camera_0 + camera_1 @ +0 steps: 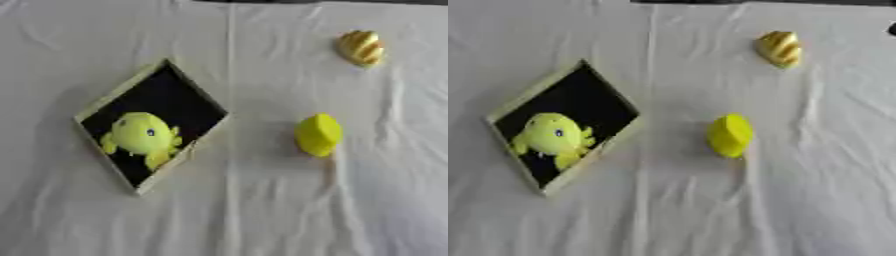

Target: Pick up objects on the table and place them in the box.

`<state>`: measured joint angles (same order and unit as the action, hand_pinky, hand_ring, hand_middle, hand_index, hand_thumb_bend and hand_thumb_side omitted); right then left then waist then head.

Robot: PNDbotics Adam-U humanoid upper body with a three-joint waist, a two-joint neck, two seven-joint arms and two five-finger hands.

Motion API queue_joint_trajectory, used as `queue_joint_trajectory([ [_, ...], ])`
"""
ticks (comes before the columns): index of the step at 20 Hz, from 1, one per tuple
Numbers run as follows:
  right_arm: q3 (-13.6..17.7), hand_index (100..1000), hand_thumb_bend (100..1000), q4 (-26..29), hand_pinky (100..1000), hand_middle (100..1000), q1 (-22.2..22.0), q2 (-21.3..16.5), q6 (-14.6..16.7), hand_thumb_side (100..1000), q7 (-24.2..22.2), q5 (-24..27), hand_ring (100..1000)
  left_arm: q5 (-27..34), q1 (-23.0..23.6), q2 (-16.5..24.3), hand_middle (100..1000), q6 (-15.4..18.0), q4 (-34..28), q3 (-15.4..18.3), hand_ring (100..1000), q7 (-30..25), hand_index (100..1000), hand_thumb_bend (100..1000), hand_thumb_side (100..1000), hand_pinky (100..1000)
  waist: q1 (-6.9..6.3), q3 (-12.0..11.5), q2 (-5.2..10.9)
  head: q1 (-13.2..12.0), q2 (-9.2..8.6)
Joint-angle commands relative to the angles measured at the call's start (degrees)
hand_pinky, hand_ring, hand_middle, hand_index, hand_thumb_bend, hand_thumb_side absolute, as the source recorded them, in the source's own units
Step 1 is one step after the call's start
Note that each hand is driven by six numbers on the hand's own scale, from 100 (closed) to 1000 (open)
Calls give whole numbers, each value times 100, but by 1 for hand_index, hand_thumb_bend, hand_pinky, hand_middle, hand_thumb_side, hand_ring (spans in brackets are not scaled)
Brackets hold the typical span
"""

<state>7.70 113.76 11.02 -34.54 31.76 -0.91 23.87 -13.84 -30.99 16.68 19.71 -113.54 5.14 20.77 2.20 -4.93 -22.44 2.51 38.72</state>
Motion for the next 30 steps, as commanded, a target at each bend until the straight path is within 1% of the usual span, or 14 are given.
queue_joint_trajectory([
  [1,42,785,100,83,1000,546,13,-183,18,470,-5,-10,858,11,-37,130,731,10,-105,4,756,19,904,100,408,731,-18,8,93,16,-46],
  [4,48,785,100,83,1000,548,9,-188,19,470,-2,-17,861,15,-24,135,732,3,-105,5,756,22,904,100,411,731,-22,16,89,20,-48],
  [5,55,789,100,83,1000,552,5,-196,13,502,6,-28,867,16,-21,138,732,0,-105,5,756,21,904,100,410,731,-23,19,88,22,-48],
  [6,75,792,100,83,1000,556,-3,-232,-6,470,20,-66,871,16,-17,141,732,-2,-105,6,756,21,904,100,411,731,-23,22,88,22,-45],
  [9,240,811,100,83,1000,573,-49,-528,-179,470,184,-390,890,16,4,159,731,-12,-105,8,756,21,904,100,415,730,-11,44,95,14,-29],
  [14,430,842,100,83,1000,619,-172,-1606,-1173,470,604,-1378,924,12,41,211,731,-26,-105,3,756,6,904,100,416,730,30,75,111,-4,-23],
  [17,414,855,100,-143,1000,645,-32,-2221,-1794,470,769,-1673,939,12,52,231,731,-30,-105,-11,756,-9,904,100,416,730,56,69,126,8,-18],
  [19,381,855,100,-392,1000,645,102,-2390,-1889,470,769,-1722,939,15,55,234,731,-30,-105,-16,756,-18,904,100,416,730,62,67,131,12,-16],
  [20,339,876,100,-714,1000,685,203,-2542,-1967,450,702,-1772,957,19,55,234,731,-30,-105,-26,756,-26,904,100,418,730,75,51,137,25,-32],
  [23,100,898,100,-2072,1000,744,777,-2880,-1867,407,219,-2021,967,40,56,226,731,-34,-105,-61,756,-64,904,100,422,729,97,10,151,55,-54],
  [27,-194,917,100,-3335,1000,791,1413,-2940,-1436,255,-459,-2592,982,70,61,222,731,-37,-105,-85,755,-105,904,100,425,729,116,-22,160,91,-45],
  [28,-274,924,100,-3563,1000,802,1533,-2933,-1328,167,-629,-2792,985,79,63,222,730,-38,-105,-93,755,-116,904,100,426,729,120,-25,163,100,-45],
  [29,-340,926,100,-3743,1000,807,1635,-2919,-1230,212,-784,-3003,985,88,65,222,730,-38,-105,-100,755,-128,904,100,426,729,123,-27,165,105,-46],
  [30,-395,931,100,-3868,1000,816,1711,-2905,-1140,199,-918,-3199,988,94,66,223,730,-38,-105,-105,755,-138,904,100,427,728,127,-28,166,109,-47],
])
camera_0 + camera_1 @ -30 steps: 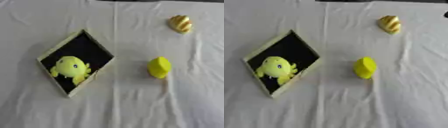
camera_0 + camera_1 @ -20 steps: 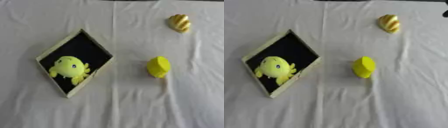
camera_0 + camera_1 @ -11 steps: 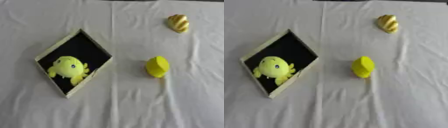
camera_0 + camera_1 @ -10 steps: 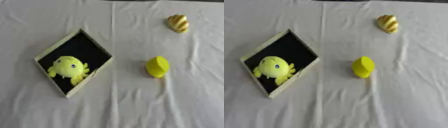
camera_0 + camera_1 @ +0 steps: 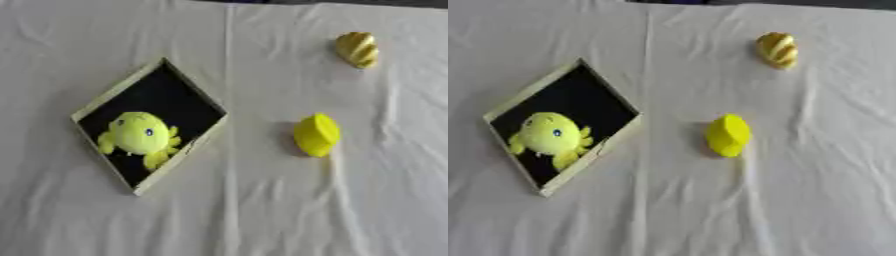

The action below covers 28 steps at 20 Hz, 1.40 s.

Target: Pick up objects on the table and place them in the box.

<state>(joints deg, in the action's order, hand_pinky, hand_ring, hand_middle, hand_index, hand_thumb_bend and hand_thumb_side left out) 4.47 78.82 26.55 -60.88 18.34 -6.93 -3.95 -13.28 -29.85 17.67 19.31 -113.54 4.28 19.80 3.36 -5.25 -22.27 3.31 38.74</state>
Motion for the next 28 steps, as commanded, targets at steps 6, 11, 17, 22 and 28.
queue_joint_trajectory([
  [6,-293,960,100,-376,1000,874,314,-247,558,256,-1055,-1665,1000,60,-43,132,730,-5,-105,-29,755,-73,904,100,428,729,31,7,157,42,-17],
  [11,-387,921,100,-154,1000,865,327,-223,450,398,-1158,-2095,1000,66,-49,129,730,-4,-105,-29,755,-81,904,100,428,729,32,11,161,42,-15],
  [17,-510,932,100,29,994,871,295,-219,229,466,-1005,-2354,998,79,-54,145,730,-14,-105,-41,755,-92,904,100,425,729,18,70,165,77,13],
  [22,-609,944,100,153,994,870,149,-235,83,451,-813,-2522,996,96,-157,87,729,6,-105,-57,756,-88,903,100,417,732,-15,131,171,139,14],
  [28,-803,953,100,254,1000,862,279,-160,76,421,-869,-2516,998,145,-320,103,730,29,-105,-162,758,-182,903,100,388,735,-71,74,179,241,28],
])
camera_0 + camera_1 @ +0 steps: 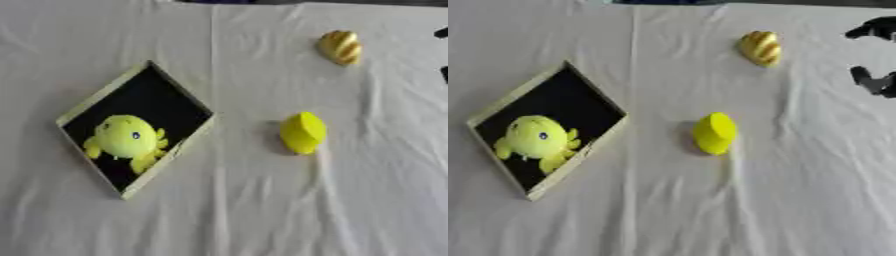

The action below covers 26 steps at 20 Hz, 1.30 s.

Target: Pick up objects on the table and place them in the box.

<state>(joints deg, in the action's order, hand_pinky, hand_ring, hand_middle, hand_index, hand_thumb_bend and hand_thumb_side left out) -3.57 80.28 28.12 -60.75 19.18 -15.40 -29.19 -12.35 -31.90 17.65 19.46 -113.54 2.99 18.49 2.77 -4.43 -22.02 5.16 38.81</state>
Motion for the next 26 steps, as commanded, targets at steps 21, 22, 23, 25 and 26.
queue_joint_trajectory([
  [21,-218,985,100,-849,991,860,1388,508,17,401,263,-971,993,261,-456,231,730,37,-105,-254,757,-318,903,100,376,733,-86,-392,-31,582,-150],
  [22,-191,988,100,-921,993,859,1418,537,-15,397,339,-1054,993,273,-468,236,730,36,-105,-257,756,-321,903,100,378,732,-79,-417,-54,604,-175],
  [23,-167,993,100,-989,994,860,1445,566,-41,396,403,-1123,994,284,-481,240,729,37,-105,-260,756,-325,903,100,380,732,-73,-439,-76,619,-200],
  [25,-118,993,100,-1120,998,852,1502,626,-87,379,503,-1226,993,305,-511,248,729,38,-105,-272,756,-340,903,100,386,731,-58,-483,-129,641,-256],
  [26,-101,993,100,-1169,999,852,1526,651,-96,375,534,-1254,994,316,-522,248,729,37,-105,-276,756,-347,903,100,387,730,-53,-505,-155,649,-282],
])
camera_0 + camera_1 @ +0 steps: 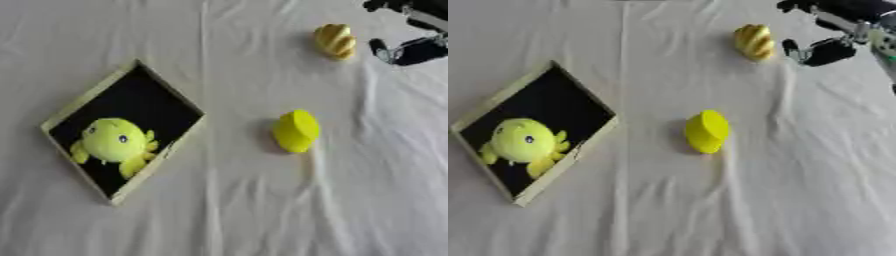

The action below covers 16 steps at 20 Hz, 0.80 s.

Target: Pick up objects on the table and place them in the box.

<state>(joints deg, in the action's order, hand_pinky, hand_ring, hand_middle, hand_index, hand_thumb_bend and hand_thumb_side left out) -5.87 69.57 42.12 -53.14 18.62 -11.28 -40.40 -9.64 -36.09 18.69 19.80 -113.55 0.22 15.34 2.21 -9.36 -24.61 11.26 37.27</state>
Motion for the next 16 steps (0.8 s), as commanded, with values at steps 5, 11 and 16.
queue_joint_trajectory([
  [5,178,995,100,-223,1000,855,226,-38,-37,363,139,-214,997,93,-142,170,728,-4,-104,-5,754,-52,903,100,399,727,31,-126,-16,96,-250],
  [11,228,996,100,-258,1000,858,286,-9,-49,348,103,-266,999,146,-143,207,728,-25,-104,-2,753,-63,903,100,418,724,38,-154,-135,127,-353],
  [16,253,999,100,-280,1000,862,321,13,-60,347,55,-283,1000,186,-139,226,726,-46,-104,13,751,-60,903,100,432,721,36,-189,-236,136,-415],
])
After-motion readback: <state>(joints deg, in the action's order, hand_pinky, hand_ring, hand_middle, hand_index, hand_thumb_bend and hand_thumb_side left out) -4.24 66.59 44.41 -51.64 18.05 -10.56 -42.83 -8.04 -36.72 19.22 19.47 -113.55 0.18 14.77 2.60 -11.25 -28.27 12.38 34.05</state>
